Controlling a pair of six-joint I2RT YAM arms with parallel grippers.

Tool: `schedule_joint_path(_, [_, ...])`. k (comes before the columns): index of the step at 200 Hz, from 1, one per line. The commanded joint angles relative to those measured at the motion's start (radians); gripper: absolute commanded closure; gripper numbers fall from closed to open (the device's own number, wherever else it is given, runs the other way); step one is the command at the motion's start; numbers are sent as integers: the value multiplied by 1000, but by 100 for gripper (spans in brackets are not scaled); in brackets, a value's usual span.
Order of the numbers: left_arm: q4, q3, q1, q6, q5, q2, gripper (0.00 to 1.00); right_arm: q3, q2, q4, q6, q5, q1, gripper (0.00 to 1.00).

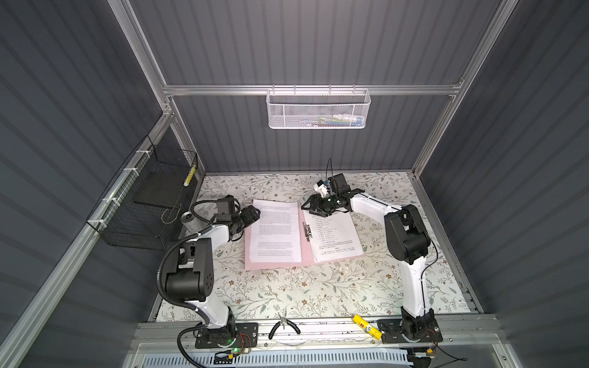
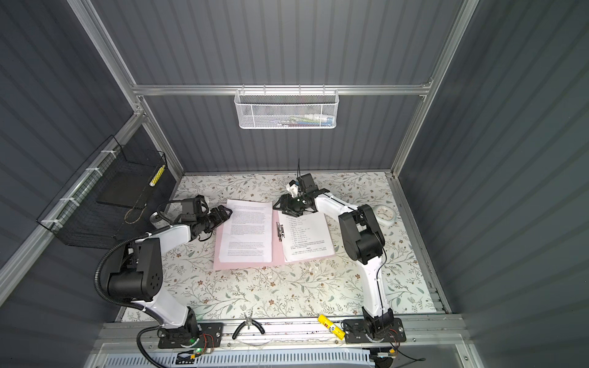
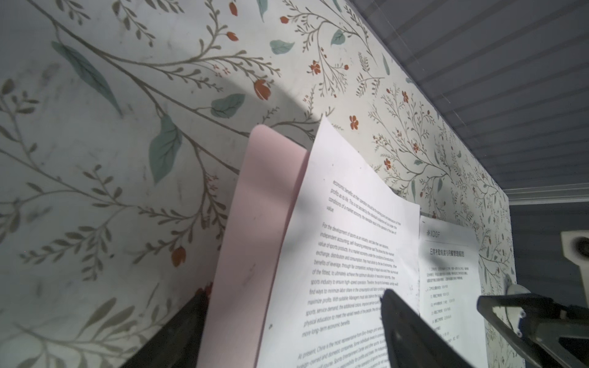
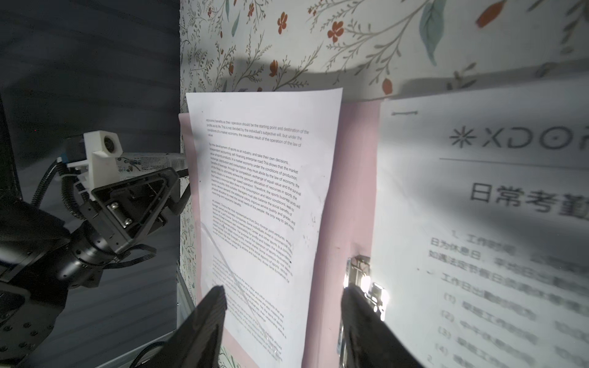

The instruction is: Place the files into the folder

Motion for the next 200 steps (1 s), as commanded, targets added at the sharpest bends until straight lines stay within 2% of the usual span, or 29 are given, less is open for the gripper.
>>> schedule_joint_path(1, [18, -27, -1, -27, -31, -25, 16, 49, 41, -9, -8, -12, 8, 40])
schedule_joint_path(39, [61, -19, -1, -22, 34, 1, 16, 93, 98, 2, -1, -42, 12, 40])
schedule_joint_path(84, [61, 3, -1, -7, 35, 19, 17, 131, 149, -4, 4, -64, 24, 45])
schedule_joint_path(88, [60, 4, -1, -5, 65, 20, 16, 133, 153, -4, 6, -68, 26, 46])
schedule_joint_path(103, [63, 5, -1, -5, 70, 26, 17, 147, 171, -17, 2, -69, 30, 48])
schedule_joint_path(200, [85, 24, -1, -19, 99, 60, 19, 174, 224, -38, -16, -86, 46, 54])
